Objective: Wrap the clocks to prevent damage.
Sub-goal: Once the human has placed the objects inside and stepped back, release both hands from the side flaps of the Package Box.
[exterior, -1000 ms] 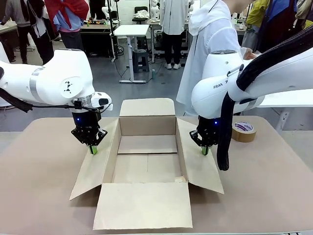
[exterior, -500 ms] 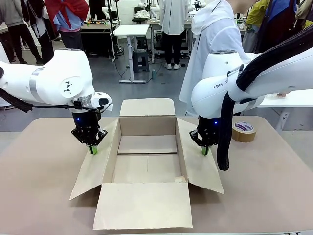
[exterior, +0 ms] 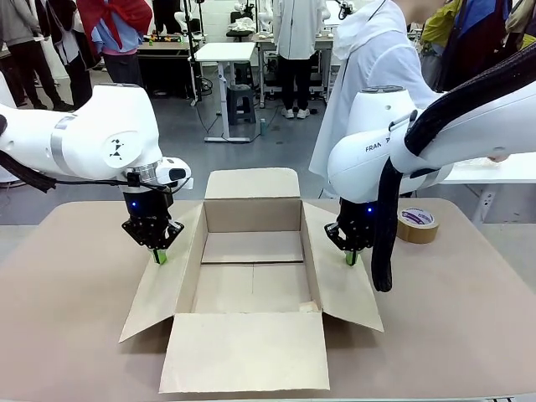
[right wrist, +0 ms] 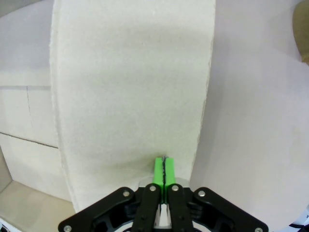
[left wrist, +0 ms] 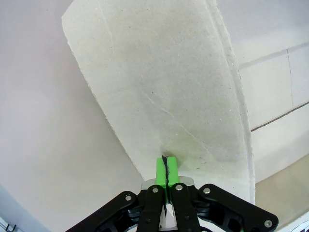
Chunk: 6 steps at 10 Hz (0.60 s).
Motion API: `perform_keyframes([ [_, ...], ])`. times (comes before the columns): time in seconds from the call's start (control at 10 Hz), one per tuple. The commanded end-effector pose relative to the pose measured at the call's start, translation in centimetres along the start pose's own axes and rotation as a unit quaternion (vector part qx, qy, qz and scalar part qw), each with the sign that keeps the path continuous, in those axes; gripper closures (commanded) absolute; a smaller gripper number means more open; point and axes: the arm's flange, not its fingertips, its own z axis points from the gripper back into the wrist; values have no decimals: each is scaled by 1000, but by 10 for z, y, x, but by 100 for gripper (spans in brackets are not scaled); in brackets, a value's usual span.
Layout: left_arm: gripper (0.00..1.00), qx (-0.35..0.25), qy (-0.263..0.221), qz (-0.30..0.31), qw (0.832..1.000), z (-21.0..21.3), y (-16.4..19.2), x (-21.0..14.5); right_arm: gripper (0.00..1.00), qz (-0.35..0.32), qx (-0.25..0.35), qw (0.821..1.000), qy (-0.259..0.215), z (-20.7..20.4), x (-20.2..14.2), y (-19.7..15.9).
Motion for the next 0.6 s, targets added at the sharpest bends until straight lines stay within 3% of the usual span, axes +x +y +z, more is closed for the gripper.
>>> perform_keyframes([
  [0.0, 100, 1, 4, -5, 1000, -1, 0, -1, 99, 3, -4, 1000, 1, 0, -1, 1],
  [0.5, 100, 1, 4, -5, 1000, -1, 0, -1, 99, 3, -4, 1000, 1, 0, -1, 1],
])
